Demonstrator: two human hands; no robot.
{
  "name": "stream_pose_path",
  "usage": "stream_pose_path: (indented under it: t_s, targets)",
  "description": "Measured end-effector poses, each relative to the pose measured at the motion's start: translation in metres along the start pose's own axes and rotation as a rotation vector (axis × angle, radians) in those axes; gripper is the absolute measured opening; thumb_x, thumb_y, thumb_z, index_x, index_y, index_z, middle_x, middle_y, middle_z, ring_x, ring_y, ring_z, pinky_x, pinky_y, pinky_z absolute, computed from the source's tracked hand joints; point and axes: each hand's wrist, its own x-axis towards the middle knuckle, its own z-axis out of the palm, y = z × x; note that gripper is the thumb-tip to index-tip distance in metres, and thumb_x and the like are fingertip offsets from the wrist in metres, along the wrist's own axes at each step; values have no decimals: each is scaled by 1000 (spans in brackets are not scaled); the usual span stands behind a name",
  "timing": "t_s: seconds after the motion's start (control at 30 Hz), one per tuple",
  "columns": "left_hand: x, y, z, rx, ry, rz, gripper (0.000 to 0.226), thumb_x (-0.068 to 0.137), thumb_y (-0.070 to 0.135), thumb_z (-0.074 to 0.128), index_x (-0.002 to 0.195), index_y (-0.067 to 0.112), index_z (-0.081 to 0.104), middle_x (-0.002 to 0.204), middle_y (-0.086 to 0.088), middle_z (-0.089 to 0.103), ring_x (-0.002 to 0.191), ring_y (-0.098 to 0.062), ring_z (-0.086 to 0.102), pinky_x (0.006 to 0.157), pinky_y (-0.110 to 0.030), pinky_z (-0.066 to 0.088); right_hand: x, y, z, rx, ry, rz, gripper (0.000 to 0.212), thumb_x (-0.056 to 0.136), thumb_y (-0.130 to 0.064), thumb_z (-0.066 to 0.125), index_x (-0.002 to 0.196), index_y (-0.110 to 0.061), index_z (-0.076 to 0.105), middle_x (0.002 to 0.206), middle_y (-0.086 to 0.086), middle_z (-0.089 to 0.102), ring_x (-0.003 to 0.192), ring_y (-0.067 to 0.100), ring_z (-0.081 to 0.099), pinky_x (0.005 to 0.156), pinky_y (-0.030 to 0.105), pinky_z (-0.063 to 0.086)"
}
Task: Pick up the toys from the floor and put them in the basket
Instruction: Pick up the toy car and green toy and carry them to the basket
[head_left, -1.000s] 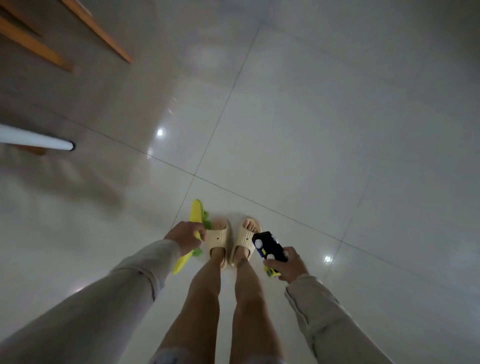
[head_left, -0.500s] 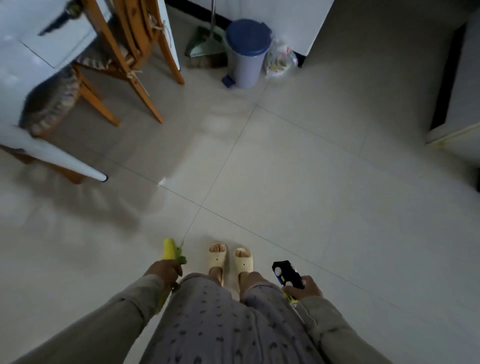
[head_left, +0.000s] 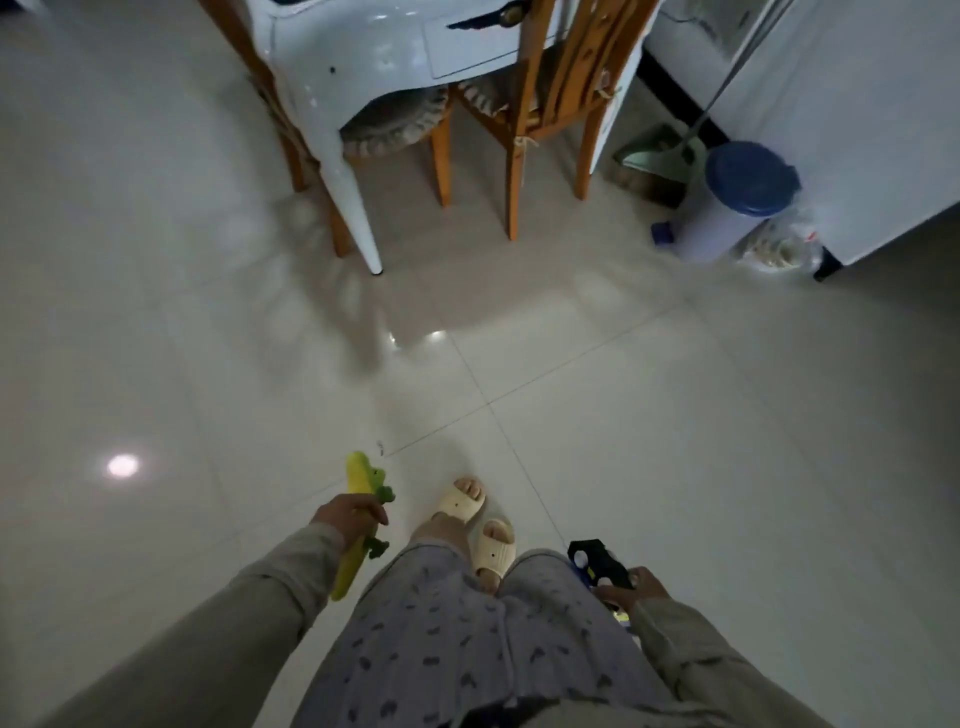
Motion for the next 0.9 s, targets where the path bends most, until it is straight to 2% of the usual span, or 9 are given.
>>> stream_pose_path:
  t_s: [0.07,0.13,0.23,0.33,0.4,0.5,0.57,0.63,0.9]
  targets:
    - [-10,-27,4,-158,-2,-86,31,89,-4,40,108,2,64,125,-15,54,74,-29,56,57,-23,51,4,-12,-4,-89,27,-22,32,79,-15,71,85,-5,41,79,10,45,79,21,47,71,30,32]
    - [-17,-59,6,-331,42,-178,27,89,-2,41,105,-2,63,117,-15,55,68,-27,53,42,-19,46,6,-28,-5,-139,54,-39,30,79,-15,71,83,-3,44,78,11,48,77,23,50,70,30,36]
    - [-20,-116,12,-625,124,-337,23,90,1,44,99,1,65,132,-16,53,86,-31,51,58,-29,51,7,-65,-4,-304,43,-133,29,77,-15,73,91,0,52,84,11,55,87,24,54,72,31,40]
    - [-26,-163,21,-983,203,-421,49,92,8,41,137,27,43,136,-3,50,96,-29,47,84,-36,48,5,-111,7,-417,38,-236,59,75,-17,76,124,3,49,117,18,58,109,32,58,89,41,49]
    - [-25,-185,23,-1093,249,-417,66,89,0,41,146,31,26,136,0,46,104,-29,46,89,-38,44,1,-142,17,-443,28,-309,64,74,-18,77,128,3,48,114,16,57,106,30,57,95,44,49]
    - [-18,-208,17,-960,264,-424,38,90,-9,43,127,-5,51,147,-15,40,123,-37,45,94,-40,41,-6,-184,34,-525,8,-376,62,75,-20,77,125,2,49,122,21,59,112,35,58,98,47,48]
    - [-15,-214,7,-838,296,-464,25,90,-7,45,108,-5,62,140,-23,46,117,-43,49,88,-36,46,-11,-211,47,-594,9,-411,61,74,-20,77,124,1,49,125,23,59,114,37,58,96,46,49]
    - [-10,-218,-2,-850,291,-497,30,90,-6,47,117,-8,60,132,-21,52,95,-35,54,71,-26,52,-14,-238,60,-675,7,-437,63,74,-21,77,125,0,48,125,22,58,114,36,58,95,45,49]
    - [32,-215,-87,-757,201,-470,30,89,-5,51,115,-1,65,134,-23,55,113,-34,55,88,-35,47,-20,-334,119,-847,60,-427,46,76,-23,75,111,-3,51,104,13,56,93,24,55,74,26,34]
